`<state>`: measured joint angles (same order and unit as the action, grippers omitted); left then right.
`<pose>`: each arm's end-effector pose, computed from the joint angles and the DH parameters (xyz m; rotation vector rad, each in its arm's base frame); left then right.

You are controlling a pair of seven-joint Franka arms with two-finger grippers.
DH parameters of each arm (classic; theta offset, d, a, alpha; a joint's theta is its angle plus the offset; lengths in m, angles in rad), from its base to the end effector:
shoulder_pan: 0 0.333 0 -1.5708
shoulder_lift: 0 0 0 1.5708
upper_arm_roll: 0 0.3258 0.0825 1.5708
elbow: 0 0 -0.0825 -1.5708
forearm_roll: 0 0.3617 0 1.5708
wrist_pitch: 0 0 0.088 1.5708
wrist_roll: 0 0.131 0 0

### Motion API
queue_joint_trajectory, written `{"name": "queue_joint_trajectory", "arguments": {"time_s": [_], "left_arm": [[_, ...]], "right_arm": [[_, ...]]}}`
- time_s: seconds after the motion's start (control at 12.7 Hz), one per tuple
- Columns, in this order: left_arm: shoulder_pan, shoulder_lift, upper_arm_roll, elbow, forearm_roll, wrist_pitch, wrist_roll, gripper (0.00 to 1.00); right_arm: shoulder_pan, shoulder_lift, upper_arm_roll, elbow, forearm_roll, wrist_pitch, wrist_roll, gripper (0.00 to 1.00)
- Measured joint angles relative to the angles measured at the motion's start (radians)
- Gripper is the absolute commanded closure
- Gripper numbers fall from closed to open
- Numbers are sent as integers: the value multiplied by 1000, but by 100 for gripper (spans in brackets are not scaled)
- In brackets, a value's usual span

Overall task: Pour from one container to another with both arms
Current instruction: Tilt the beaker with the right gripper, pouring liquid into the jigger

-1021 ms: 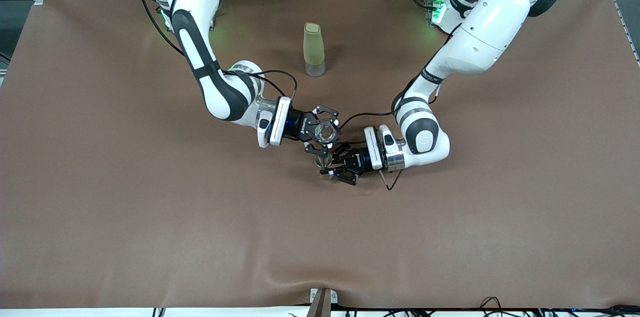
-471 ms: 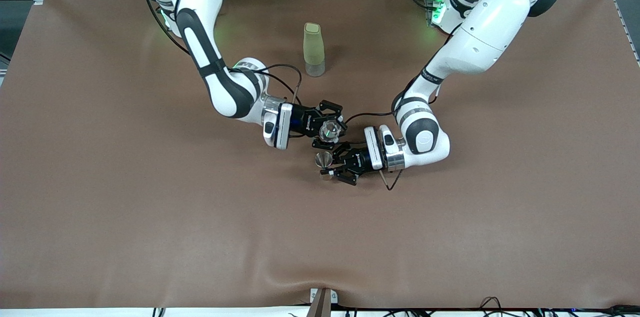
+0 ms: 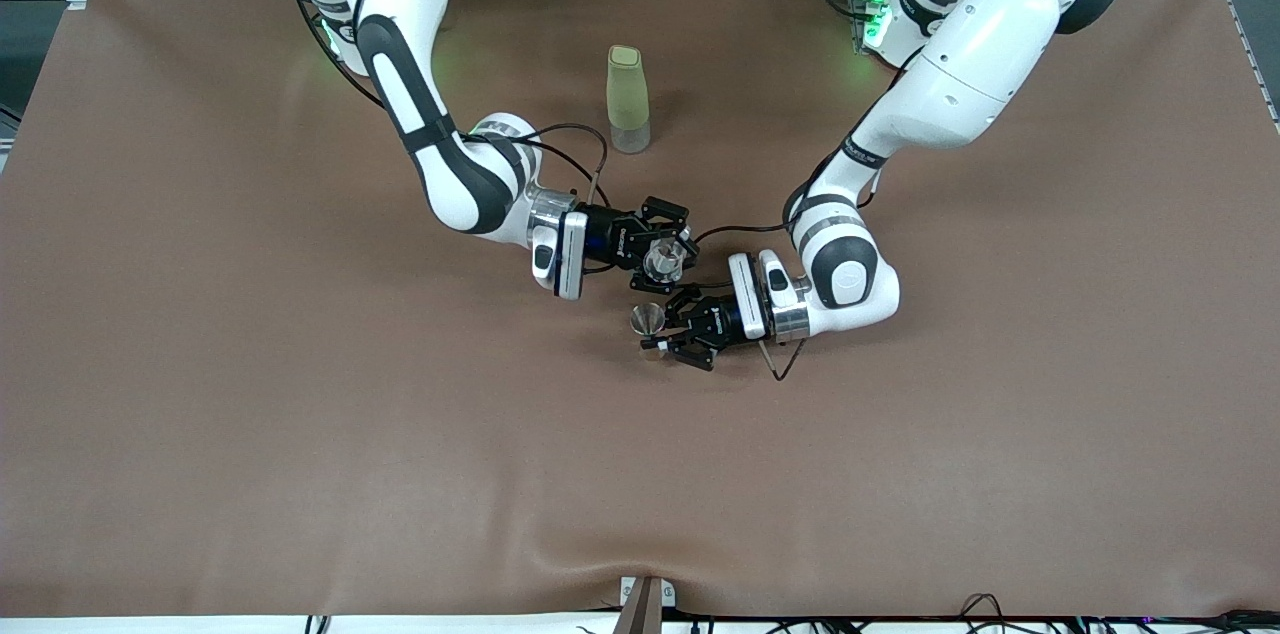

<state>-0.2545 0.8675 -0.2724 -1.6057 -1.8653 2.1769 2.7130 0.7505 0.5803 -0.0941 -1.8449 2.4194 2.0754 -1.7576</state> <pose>0.5959 -0.3750 0.1711 1.3479 -1.3359 1.3461 0.5049 0.4583 0.2703 -1.5500 -0.3158 -0.7578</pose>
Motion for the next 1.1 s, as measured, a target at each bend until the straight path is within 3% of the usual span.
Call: {"name": "queue_joint_trajectory", "arguments": {"time_s": [1.1], "left_arm": [[11, 1, 2, -37, 0, -15, 5, 100]], "right_arm": [[-2, -5, -6, 1, 9, 35, 203, 100]]}}
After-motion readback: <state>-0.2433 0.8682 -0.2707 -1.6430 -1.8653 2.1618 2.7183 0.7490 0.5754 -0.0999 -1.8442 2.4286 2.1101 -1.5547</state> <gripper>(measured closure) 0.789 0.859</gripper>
